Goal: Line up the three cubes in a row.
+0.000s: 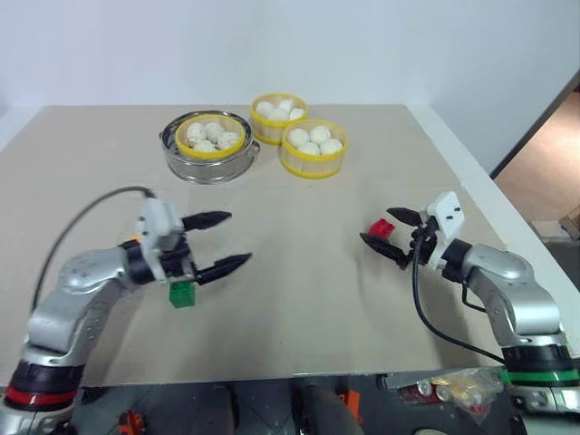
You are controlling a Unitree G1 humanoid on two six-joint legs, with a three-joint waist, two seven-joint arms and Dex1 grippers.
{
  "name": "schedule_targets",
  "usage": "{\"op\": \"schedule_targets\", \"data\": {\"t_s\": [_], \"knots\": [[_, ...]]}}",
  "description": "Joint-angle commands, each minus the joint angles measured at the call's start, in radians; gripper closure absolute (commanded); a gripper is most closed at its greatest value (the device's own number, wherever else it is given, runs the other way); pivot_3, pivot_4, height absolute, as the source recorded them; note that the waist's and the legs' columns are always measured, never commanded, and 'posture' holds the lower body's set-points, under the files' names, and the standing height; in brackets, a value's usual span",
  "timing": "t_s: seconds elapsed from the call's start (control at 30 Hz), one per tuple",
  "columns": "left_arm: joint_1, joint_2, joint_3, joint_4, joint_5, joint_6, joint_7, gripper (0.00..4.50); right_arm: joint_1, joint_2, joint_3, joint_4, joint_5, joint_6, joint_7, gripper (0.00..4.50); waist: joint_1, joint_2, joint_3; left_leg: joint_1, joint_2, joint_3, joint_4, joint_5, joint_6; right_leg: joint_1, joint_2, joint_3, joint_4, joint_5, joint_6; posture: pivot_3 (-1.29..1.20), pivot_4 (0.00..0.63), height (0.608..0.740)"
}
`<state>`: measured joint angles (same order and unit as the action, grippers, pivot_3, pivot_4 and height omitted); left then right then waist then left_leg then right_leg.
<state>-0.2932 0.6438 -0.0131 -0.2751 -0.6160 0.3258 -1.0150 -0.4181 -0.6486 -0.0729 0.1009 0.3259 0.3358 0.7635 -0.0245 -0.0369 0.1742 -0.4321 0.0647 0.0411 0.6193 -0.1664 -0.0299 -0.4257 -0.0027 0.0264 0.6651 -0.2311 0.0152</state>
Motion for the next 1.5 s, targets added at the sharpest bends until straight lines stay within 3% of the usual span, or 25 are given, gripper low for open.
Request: {"op": "schedule_targets", "data": {"t_s": [0.03,0.27,0.73,0.83,1.07,1.27,1.5], "knots": [[-0.038,0.003,-0.055,0.023,0.003,0.021,-0.087,0.09,-0.077,0.0,0.009,0.085,-0.044,-0.062,0.012,0.0,0.0,0.0,0.0,0.0,0.0,0.0,0.0,0.0,0.001,0.0,0.0,0.0,0.0,-0.001,0.0,0.0,0.15,0.74],[-0.091,-0.034,-0.104,0.092,0.055,0.001,-0.143,0.09,-0.108,-0.012,0.015,0.187,-0.081,-0.073,0.028,0.0,0.003,0.0,0.0,0.0,0.0,-0.001,0.0,-0.002,0.003,0.001,0.0,0.0,0.001,-0.003,0.0,0.0,0.15,0.74],[-0.047,-0.054,-0.088,0.02,0.044,0.034,-0.113,0.09,-0.052,-0.006,0.0,0.198,-0.073,-0.064,0.056,0.0,0.002,0.001,0.0,0.001,0.0,0.0,0.003,-0.002,0.003,0.002,0.0,0.001,0.001,0.0,0.002,0.0,0.15,0.74],[-0.048,-0.056,-0.089,0.02,0.049,0.032,-0.111,0.0,-0.076,0.0,0.006,0.231,-0.077,-0.078,0.062,0.78,0.002,0.001,0.0,0.001,0.0,0.0,0.004,-0.002,0.003,0.002,0.0,0.002,0.001,0.0,0.002,0.0,0.15,0.74],[-0.042,-0.054,-0.088,0.02,0.054,0.027,-0.102,0.0,-0.107,0.007,0.021,0.235,-0.078,-0.084,0.092,3.25,0.002,0.001,0.0,0.001,0.0,0.0,0.004,-0.002,0.003,0.002,0.0,0.002,0.001,0.0,0.002,0.0,0.15,0.74],[-0.034,-0.042,-0.069,0.018,0.058,0.031,-0.084,0.0,-0.223,-0.003,0.087,0.205,-0.067,-0.005,0.218,3.26,0.0,0.001,0.001,0.001,0.0,0.0,0.004,-0.001,0.003,0.002,0.0,0.002,0.001,0.001,0.002,0.0,0.15,0.74],[0.046,0.015,0.004,0.003,0.079,0.023,-0.054,0.0,-0.366,0.02,0.307,0.157,-0.076,0.016,0.558,3.26,0.001,0.002,0.001,0.001,0.001,-0.001,0.003,-0.002,0.003,0.002,0.002,0.001,0.002,0.0,0.0,0.0,0.15,0.74]]}}
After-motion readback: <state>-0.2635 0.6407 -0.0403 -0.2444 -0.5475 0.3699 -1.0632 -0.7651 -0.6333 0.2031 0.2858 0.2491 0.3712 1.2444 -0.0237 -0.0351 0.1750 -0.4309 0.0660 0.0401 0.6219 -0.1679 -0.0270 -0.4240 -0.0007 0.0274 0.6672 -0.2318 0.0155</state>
